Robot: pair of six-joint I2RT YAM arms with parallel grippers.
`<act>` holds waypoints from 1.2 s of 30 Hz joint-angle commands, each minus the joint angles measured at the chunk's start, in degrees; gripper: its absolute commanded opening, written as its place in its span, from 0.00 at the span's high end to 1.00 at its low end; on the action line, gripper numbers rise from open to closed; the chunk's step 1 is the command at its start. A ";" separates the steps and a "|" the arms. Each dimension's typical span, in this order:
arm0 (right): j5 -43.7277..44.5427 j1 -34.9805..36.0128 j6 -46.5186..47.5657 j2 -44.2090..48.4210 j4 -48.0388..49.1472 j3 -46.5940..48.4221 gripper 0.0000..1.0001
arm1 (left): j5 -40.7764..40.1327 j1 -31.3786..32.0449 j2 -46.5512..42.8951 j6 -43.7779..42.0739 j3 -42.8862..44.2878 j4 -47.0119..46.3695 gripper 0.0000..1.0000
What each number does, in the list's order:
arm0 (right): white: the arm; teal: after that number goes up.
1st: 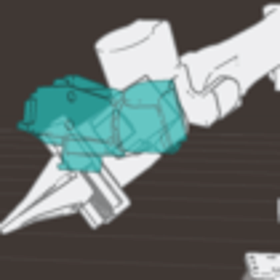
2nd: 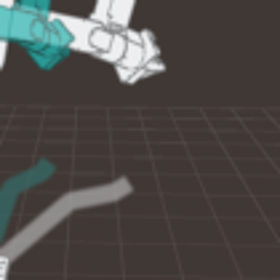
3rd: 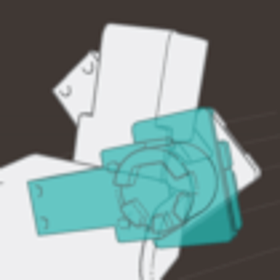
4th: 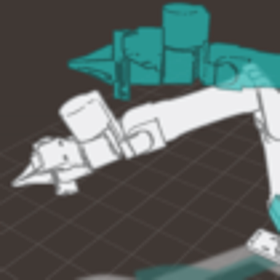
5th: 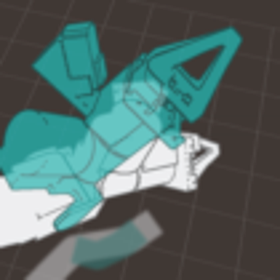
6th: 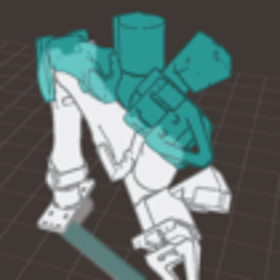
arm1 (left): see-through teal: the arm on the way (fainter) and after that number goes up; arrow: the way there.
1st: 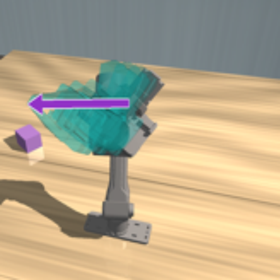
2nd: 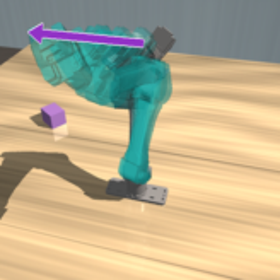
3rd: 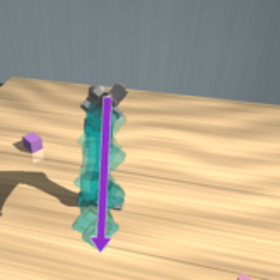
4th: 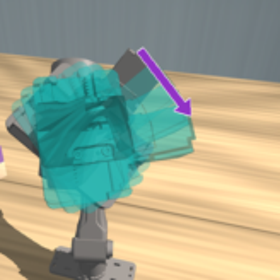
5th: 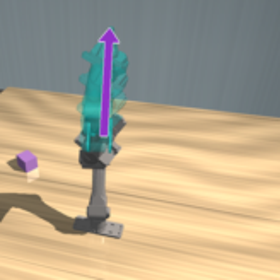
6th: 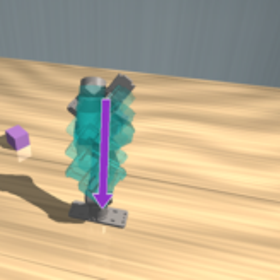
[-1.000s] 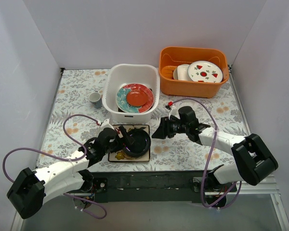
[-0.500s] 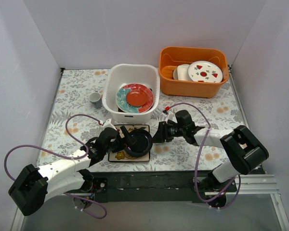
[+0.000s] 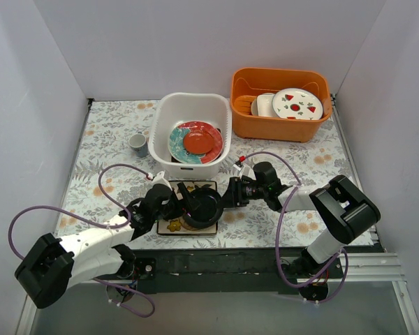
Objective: Place the plates into the plastic bin on the countertop
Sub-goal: Pick up the plate at the center of the board.
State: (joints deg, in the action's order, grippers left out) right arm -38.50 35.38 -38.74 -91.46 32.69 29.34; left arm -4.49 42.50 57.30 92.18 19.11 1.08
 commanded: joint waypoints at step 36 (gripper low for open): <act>-0.17 0.22 2.53 2.16 -2.72 3.26 0.99 | -3.24 0.21 -12.82 -1.21 0.75 5.95 0.02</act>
State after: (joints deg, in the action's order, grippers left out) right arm -37.36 35.38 -37.21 -90.43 29.41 30.20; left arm -5.96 42.52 46.06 91.50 19.22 5.78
